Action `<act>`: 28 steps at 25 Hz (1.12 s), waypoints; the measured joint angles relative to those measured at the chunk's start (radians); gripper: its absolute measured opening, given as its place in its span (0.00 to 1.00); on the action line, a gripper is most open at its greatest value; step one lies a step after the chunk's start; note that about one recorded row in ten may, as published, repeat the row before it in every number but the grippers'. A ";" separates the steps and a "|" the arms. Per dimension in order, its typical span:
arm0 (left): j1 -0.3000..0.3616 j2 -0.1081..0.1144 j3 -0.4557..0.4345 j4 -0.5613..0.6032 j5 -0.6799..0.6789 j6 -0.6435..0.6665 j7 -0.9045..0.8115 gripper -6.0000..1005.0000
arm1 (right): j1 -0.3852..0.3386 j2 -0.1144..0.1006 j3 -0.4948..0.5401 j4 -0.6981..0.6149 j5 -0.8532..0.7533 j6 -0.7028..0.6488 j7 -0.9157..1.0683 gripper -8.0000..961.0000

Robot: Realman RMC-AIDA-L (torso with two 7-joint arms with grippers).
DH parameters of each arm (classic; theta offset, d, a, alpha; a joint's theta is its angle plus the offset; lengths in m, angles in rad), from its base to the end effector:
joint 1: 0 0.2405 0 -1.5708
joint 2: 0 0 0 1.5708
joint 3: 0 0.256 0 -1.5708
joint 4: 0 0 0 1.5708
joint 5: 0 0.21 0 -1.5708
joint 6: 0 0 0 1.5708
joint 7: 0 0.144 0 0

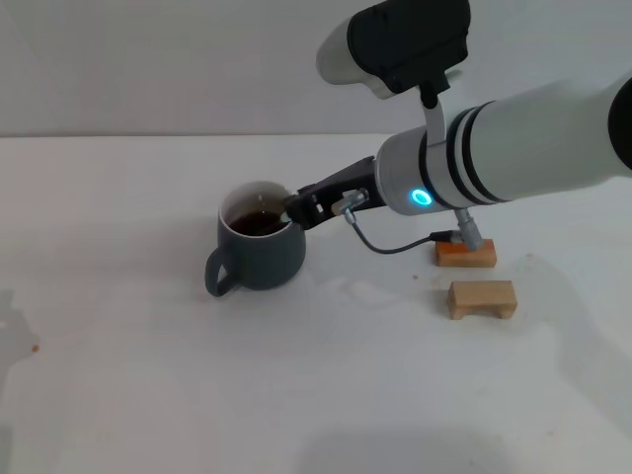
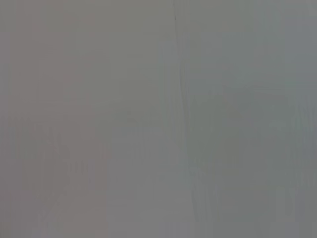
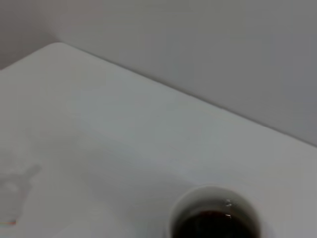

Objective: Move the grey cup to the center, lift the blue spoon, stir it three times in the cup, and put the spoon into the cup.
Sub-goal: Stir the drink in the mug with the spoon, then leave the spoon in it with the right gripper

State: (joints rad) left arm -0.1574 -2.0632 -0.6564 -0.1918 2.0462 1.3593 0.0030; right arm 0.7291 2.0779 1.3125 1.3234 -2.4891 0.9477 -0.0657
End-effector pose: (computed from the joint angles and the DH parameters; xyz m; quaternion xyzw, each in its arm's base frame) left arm -0.3867 0.2292 0.0050 -0.6387 -0.2327 -0.2360 0.6944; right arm 0.0666 0.3752 -0.0811 -0.9180 0.3128 0.0218 0.2430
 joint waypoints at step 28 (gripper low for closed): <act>0.001 0.000 0.000 -0.002 0.001 0.010 0.000 0.00 | 0.019 0.000 -0.027 -0.059 0.047 -0.144 -0.002 0.24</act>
State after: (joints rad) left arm -0.1562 -2.0632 -0.6566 -0.1933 2.0469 1.3694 0.0030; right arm 0.7481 2.0783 1.2853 1.2642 -2.4424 0.8038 -0.0675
